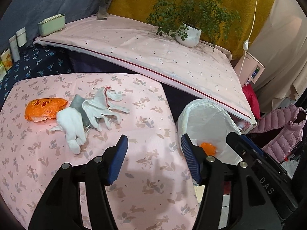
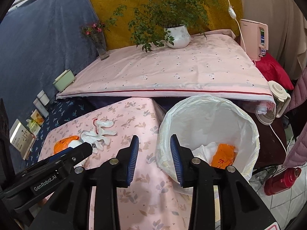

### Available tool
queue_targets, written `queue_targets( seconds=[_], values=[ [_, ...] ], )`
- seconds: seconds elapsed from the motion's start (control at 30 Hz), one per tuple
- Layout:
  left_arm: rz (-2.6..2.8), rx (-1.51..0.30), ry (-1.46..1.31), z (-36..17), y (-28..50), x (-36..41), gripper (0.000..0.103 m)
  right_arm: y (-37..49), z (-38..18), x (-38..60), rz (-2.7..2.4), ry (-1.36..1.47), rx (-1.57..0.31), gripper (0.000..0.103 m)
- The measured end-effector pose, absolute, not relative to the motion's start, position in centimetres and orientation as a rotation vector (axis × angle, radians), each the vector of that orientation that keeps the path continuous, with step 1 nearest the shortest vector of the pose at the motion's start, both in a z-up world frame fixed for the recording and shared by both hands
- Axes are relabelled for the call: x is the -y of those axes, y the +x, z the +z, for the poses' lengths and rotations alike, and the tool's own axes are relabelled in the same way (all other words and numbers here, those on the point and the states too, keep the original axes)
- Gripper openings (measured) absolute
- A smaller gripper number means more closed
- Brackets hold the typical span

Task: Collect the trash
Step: 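Move both open tools back to the white gloves on the table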

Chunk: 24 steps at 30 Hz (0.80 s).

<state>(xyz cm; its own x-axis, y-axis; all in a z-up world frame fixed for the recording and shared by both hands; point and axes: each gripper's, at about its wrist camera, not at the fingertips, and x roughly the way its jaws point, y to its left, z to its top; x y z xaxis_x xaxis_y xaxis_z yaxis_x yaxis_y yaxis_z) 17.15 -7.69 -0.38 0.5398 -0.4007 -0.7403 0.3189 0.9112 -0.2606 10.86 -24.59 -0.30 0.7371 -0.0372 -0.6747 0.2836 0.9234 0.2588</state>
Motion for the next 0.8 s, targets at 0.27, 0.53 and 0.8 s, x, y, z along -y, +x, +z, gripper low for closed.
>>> queue_targets(
  seconds=[0.27,0.53,0.8],
  values=[
    [-0.352,-0.914,-0.122,-1.5,17.7,4.1,0.056,12.3,-0.7,21.1,-0.124,0.324,-0.751,0.038],
    [-0.286,-0.921,-0.134,-2.5,18.3,1.4,0.062,13.6,-1.2,18.0,-0.086,0.287,-0.774,0.041],
    [-0.185,-0.941,-0.169,-4.1,19.5,-1.5,0.076,15.1,-2.3,15.8,-0.060,0.260,-0.806,0.045]
  ],
)
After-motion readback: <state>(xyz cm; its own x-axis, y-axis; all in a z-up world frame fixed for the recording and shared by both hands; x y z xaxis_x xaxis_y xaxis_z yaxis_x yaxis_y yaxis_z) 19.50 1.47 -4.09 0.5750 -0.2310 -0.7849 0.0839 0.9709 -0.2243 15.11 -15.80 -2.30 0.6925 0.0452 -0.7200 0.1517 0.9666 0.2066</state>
